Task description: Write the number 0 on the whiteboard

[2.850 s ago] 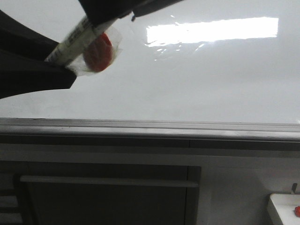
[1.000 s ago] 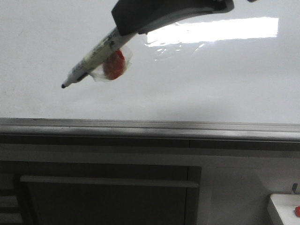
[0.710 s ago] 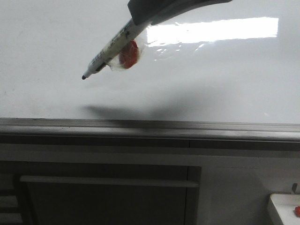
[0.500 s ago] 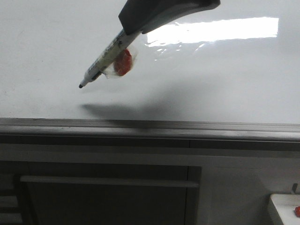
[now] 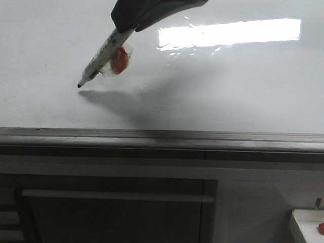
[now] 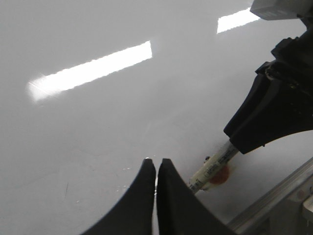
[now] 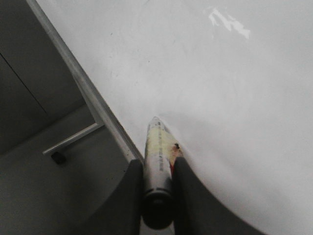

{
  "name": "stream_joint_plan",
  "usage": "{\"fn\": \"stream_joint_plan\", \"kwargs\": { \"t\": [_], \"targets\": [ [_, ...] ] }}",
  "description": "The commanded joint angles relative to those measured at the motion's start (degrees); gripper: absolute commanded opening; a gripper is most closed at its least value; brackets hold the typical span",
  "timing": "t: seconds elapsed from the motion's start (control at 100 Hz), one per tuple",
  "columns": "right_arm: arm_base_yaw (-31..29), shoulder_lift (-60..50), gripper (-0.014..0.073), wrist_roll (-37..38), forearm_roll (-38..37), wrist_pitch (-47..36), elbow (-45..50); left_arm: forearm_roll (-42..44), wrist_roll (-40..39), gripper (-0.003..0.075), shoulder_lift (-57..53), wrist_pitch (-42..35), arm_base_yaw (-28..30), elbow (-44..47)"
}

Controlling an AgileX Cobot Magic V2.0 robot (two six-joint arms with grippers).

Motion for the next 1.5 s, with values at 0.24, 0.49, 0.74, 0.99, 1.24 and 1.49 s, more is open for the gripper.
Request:
{"fn": "stream_joint_plan", "kwargs": {
  "t": [0.24,0.49,0.74,0.99,1.24,1.49],
  "targets": [
    [-2.9,1.3,-0.0060,-0.2,-2.5,-3.7,-7.5,-1.1,-0.7,-0.0020,0.2,-4.4,-0.3,-1.8],
    [-6.1,0.5,-0.0060,-0.2,-3.0,0.4,-11.8,-1.1,-0.7,-0.0020,0.2,-4.4,-0.3,-1.8],
    [-7.9,-2.3,-0.0060,-0.2,-3.0,6.3,-11.6,-1.1,-0.7,-0.0020,0.2,-4.4,-0.3,-1.8],
    [-7.9,-2.6,-0.0050,0.0,-3.0,9.5,-10.5,-1.0,-0.7,-0.0020,0.2,-4.5,-0.3,-1.8],
    [-5.9,-1.8,-0.0050,0.0,-2.1,7.7,-7.6,-0.9,-0.7,-0.0020,0.2,-4.5,-0.3,-1.8],
    [-4.5,1.5,-0.0050,0.0,-2.1,5.2,-8.2,-0.8,-0.7,-0.0020,0.2,-4.5,-0.3,-1.8]
  ]
}}
